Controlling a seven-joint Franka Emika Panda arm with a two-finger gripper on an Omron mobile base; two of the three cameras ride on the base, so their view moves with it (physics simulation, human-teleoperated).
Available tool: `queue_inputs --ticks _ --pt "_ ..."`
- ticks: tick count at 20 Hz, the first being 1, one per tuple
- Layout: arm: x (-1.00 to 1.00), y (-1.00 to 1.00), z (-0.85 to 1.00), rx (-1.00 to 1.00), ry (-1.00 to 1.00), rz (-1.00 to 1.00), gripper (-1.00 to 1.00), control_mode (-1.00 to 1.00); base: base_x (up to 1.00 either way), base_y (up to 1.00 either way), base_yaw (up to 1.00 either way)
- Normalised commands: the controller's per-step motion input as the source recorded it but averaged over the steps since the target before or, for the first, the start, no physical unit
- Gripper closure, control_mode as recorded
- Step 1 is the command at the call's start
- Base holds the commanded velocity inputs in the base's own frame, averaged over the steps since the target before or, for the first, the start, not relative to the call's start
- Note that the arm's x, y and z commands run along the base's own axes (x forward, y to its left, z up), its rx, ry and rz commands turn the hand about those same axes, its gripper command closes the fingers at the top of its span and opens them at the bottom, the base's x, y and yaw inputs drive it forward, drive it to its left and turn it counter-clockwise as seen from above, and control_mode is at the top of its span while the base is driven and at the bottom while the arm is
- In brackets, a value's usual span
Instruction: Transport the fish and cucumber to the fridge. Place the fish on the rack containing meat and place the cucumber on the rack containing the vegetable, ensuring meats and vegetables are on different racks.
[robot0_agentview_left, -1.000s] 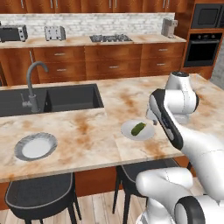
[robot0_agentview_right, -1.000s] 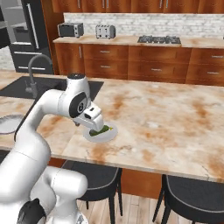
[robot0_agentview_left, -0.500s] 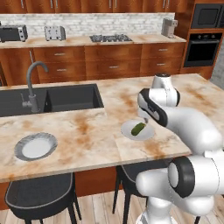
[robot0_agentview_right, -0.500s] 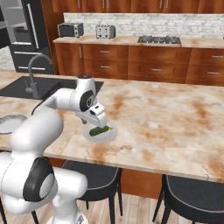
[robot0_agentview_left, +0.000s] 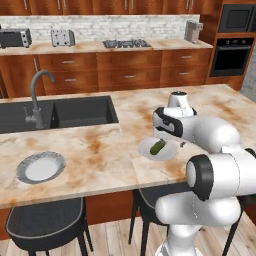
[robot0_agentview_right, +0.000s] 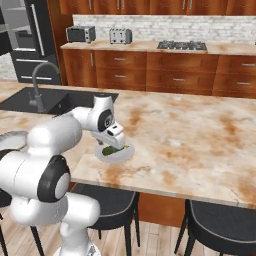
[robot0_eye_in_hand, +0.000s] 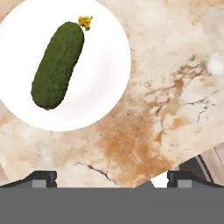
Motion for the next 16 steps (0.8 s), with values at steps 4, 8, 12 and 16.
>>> queue_inputs --ticks 4,8,12,16 --pt "0.34 0.01 -0.52 0.0 0.0 0.0 -1.0 -1.0 0.0 0.0 0.0" --pt "0.34 0.1 -0.28 0.0 0.0 0.0 -1.0 -1.0 0.0 0.0 0.0" --pt "0.26 0.03 -0.01 0.0 -0.02 0.0 -1.0 -1.0 0.0 0.0 0.0" --pt "0.37 0.04 0.0 0.0 -0.03 0.0 -1.0 -1.0 0.0 0.0 0.0"
